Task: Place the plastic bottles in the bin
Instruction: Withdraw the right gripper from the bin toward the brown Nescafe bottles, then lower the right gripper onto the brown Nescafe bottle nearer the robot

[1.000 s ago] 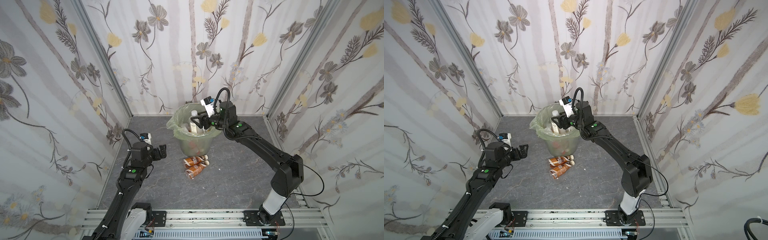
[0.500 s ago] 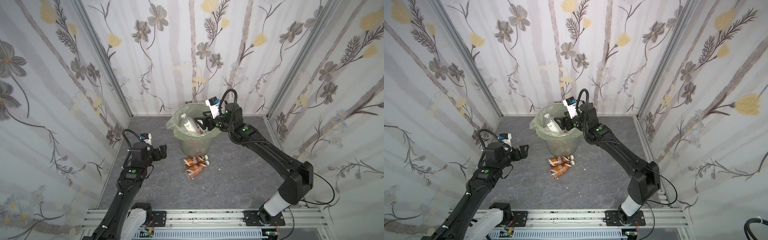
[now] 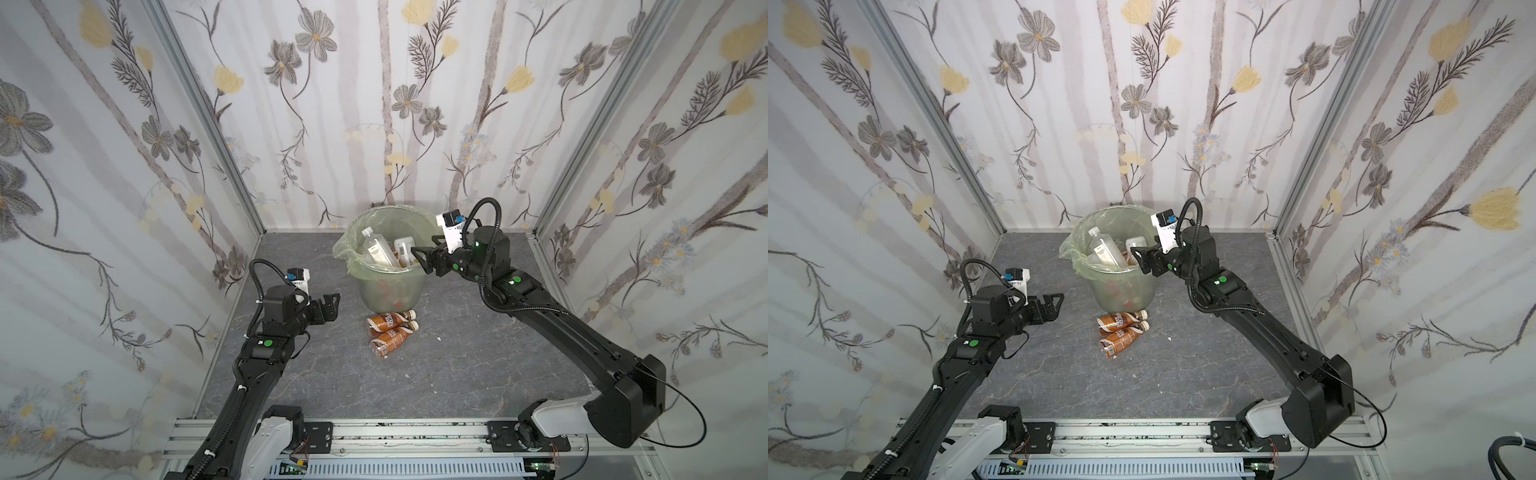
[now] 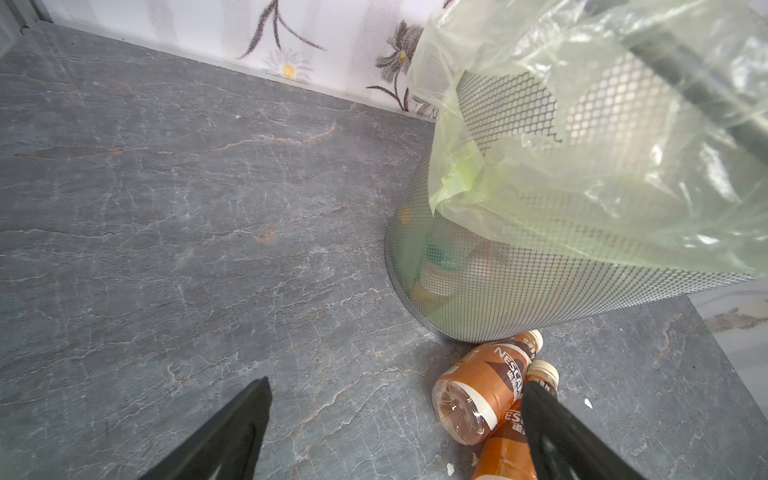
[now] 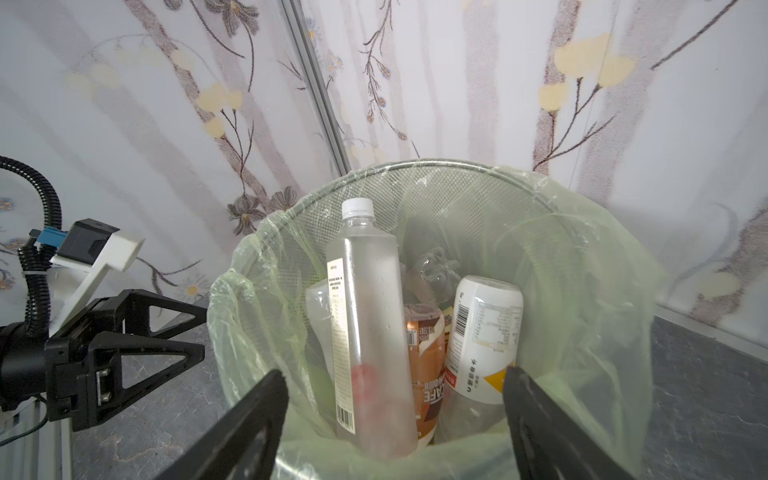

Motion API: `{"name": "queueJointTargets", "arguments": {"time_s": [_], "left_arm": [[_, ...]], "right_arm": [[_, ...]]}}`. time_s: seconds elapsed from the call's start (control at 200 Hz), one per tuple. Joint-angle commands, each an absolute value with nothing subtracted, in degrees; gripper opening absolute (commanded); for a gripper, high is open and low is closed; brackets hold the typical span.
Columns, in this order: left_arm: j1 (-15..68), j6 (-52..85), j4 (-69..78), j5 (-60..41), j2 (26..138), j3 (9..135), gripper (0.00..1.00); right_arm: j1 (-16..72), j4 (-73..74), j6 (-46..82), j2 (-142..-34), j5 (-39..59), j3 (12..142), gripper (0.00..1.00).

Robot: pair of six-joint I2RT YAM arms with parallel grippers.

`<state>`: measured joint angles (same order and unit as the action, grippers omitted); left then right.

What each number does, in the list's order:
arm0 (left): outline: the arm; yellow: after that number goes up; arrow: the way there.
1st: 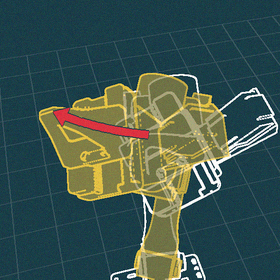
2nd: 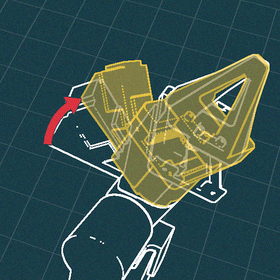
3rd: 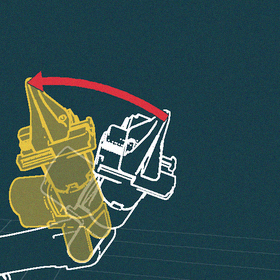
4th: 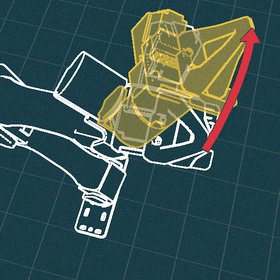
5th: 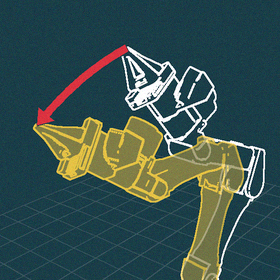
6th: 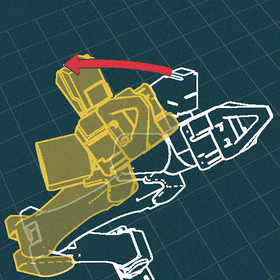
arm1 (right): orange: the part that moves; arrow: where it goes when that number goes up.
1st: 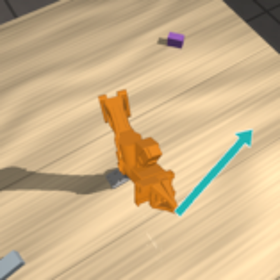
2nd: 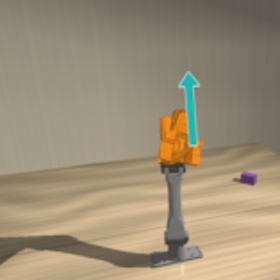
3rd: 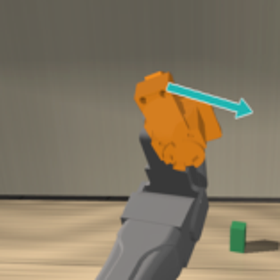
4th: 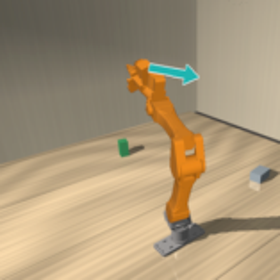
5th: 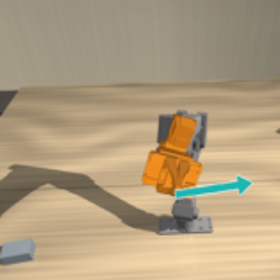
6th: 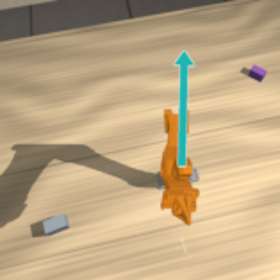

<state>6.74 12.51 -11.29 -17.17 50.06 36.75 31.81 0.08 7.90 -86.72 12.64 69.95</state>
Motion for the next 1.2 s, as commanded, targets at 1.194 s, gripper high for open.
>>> {"name": "queueJointTargets", "arguments": {"time_s": [1.194], "left_arm": [[12.86,18.56,-10.17,-4.12,53.14,35.55,0.98]], "right_arm": [[50.98,-11.35,-24.54,-93.71,19.14,53.39,0.74]]}}
